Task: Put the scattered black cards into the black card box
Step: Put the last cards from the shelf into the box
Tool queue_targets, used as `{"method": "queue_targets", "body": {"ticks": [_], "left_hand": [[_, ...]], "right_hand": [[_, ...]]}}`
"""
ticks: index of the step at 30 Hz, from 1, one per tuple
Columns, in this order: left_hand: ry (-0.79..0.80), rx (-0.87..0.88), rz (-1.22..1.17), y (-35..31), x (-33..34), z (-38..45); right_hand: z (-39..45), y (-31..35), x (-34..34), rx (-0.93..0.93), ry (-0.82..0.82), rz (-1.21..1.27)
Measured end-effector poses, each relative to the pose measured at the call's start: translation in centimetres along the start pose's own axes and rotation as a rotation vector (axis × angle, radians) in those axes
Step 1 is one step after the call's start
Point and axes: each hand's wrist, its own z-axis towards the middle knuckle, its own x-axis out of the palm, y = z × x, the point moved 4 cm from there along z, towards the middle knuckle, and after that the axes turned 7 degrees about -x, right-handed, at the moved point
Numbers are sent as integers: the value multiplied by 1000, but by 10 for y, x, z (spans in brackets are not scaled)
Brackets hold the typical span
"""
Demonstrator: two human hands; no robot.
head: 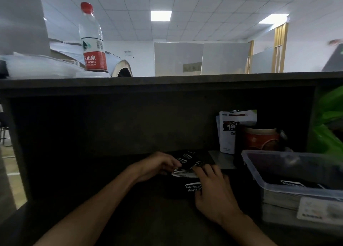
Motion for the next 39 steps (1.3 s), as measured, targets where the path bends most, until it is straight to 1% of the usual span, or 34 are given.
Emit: {"method": "queue_targets", "body": {"ticks": [1, 2, 3, 4, 5, 7, 9, 13, 15, 19, 21, 22, 24, 25, 26, 28, 29, 30, 33, 35, 37, 38, 39], "left_hand": [[-129, -3, 29, 0, -5, 12], [-285, -4, 114, 2, -10, 26], [-418, -30, 261, 4, -14, 39], [-496, -93, 430, 9, -16, 49], [-503, -170, 567, 15, -14, 56], [-478, -261, 677, 23, -10, 67], [-469, -280, 644, 25, -9, 75], [-531, -208, 522, 25, -15, 75], [-467, -212, 502, 27, -16, 71], [-237, -193, 367, 22, -14, 64], [-215, -174, 395, 19, -13, 58], [-245, -167, 430, 18, -14, 55], [-376, -96, 444, 15, -17, 48], [-456, -31, 384, 15, -19, 45], [-527, 22, 273, 14, -21, 40], [-601, 103, 19, 10, -23, 25], [-582, 139, -55, 7, -23, 17], [-524, 163, -73, 5, -22, 9], [-239, 173, -32, -2, -12, -15], [-94, 144, -10, -4, -7, -21], [-15, 103, -50, -3, -7, -17], [-5, 74, -82, -1, -8, -12], [-34, 50, -99, 0, -10, -5]], "right_hand": [[0, 0, 1, -2, -2, -2], [1, -1, 1, -3, -2, -1], [1, -2, 2, -5, -2, 1], [1, -2, 2, -9, -4, 2], [2, -2, 2, -10, -6, 2], [2, -3, 2, -7, -8, 1], [2, -3, 3, -7, -8, 0], [1, -2, 2, -5, -8, -6], [0, -1, 0, -5, -12, -4], [0, 1, -2, 1, -6, -6], [0, 2, -2, 8, 3, 3], [0, 2, -3, 12, 6, 8], [0, 2, -3, 17, 12, 11], [0, 2, -3, 17, 13, 10], [0, 2, -3, 18, 13, 7], [0, 2, -3, 21, 12, 7], [0, 2, -3, 23, 14, 11], [0, 1, -3, 24, 17, 16], [0, 2, -2, 28, 13, 41], [0, 2, -1, 20, 17, 37], [0, 2, -1, 14, 27, 20], [0, 2, -1, 13, 30, 18], [0, 2, -1, 14, 31, 22]]}}
